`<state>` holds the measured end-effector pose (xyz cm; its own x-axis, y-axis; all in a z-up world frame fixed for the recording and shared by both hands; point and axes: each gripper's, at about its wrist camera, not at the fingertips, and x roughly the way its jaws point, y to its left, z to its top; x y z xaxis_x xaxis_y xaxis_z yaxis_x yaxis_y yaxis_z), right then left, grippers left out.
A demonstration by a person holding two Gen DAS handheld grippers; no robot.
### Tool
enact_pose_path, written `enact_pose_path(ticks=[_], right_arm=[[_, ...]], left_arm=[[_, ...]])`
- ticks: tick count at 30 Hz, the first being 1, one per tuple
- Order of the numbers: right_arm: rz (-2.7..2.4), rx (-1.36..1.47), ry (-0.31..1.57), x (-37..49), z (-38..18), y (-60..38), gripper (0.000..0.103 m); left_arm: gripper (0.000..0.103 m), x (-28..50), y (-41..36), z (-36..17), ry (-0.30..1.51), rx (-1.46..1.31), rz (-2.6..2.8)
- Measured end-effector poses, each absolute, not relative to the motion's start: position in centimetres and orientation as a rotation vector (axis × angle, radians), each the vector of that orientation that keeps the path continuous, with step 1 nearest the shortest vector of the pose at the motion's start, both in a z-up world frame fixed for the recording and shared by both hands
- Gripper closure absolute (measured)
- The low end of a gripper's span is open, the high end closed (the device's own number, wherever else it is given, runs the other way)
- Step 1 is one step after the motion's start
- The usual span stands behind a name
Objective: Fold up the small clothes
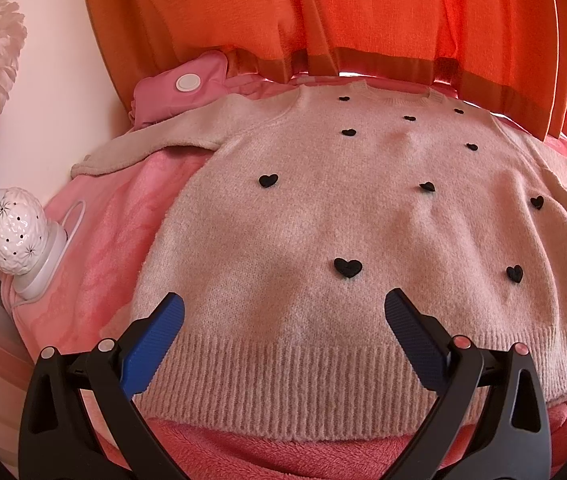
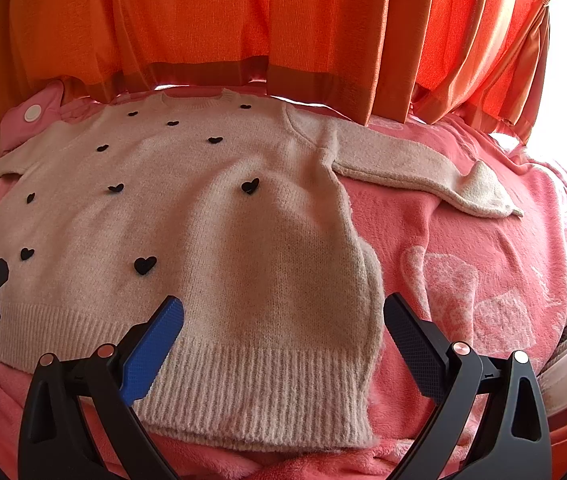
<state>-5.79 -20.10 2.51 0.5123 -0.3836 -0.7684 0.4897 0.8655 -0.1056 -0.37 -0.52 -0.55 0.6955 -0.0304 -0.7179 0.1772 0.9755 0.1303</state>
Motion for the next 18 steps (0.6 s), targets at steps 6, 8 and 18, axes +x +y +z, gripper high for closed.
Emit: enact_pose_path(ticks=[6, 8, 18], right_arm=[[-0.528, 0.131, 0.889, -5.78, 2.50, -20.09, 0.005], [-0.527, 0.131, 0.890, -5.78, 2.50, -20.11, 0.005], [-0.527, 0.131, 0.890, -5.78, 2.47, -20.10, 0.005]], left_arm=[[0.005, -0.37, -0.55, -0.55, 0.795, 0.195, -0.118], [0.005, -0.37, -0.55, -0.55, 0.794, 0.196, -0.119], [0.005, -0.27, -0.47, -0.60, 0.798, 0.193, -0.119]])
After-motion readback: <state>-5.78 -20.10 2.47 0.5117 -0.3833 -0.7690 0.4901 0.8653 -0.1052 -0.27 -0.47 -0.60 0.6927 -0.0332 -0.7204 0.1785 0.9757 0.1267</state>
